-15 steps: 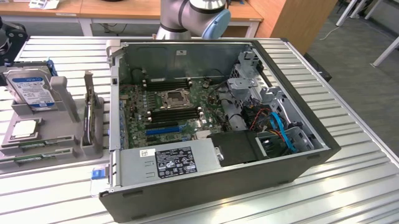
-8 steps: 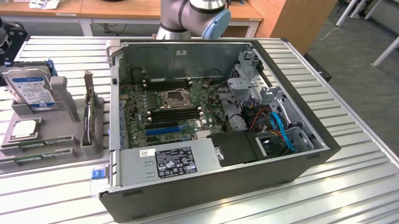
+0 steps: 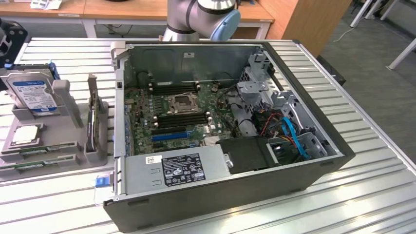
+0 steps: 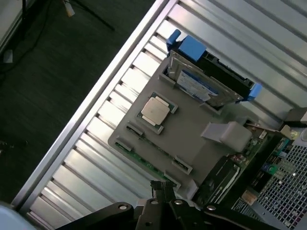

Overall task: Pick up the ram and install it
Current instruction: 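Pick up the ram and move it above insertion slot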

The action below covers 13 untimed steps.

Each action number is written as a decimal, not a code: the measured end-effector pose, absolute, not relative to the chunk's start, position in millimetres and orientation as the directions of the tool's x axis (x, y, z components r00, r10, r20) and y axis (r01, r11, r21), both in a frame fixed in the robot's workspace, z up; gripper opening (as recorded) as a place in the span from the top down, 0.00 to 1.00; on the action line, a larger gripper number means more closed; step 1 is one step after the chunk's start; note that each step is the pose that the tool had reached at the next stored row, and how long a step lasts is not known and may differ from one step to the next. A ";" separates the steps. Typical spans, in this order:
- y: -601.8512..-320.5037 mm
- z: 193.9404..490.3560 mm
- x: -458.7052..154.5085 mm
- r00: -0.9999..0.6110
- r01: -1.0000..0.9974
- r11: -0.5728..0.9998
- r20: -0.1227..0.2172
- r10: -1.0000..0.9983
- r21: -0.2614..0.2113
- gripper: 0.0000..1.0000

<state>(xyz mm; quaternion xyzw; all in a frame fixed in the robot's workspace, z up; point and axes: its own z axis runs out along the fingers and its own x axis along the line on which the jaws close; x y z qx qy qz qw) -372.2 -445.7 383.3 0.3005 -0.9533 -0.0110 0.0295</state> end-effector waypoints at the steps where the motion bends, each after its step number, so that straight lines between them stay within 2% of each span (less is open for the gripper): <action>1: -445.7 383.3 -372.2 -0.807 -0.587 0.808 0.049 -0.589 0.039 0.90; 13: -445.7 383.2 -372.2 -0.667 -0.743 0.668 0.049 -0.744 0.039 0.90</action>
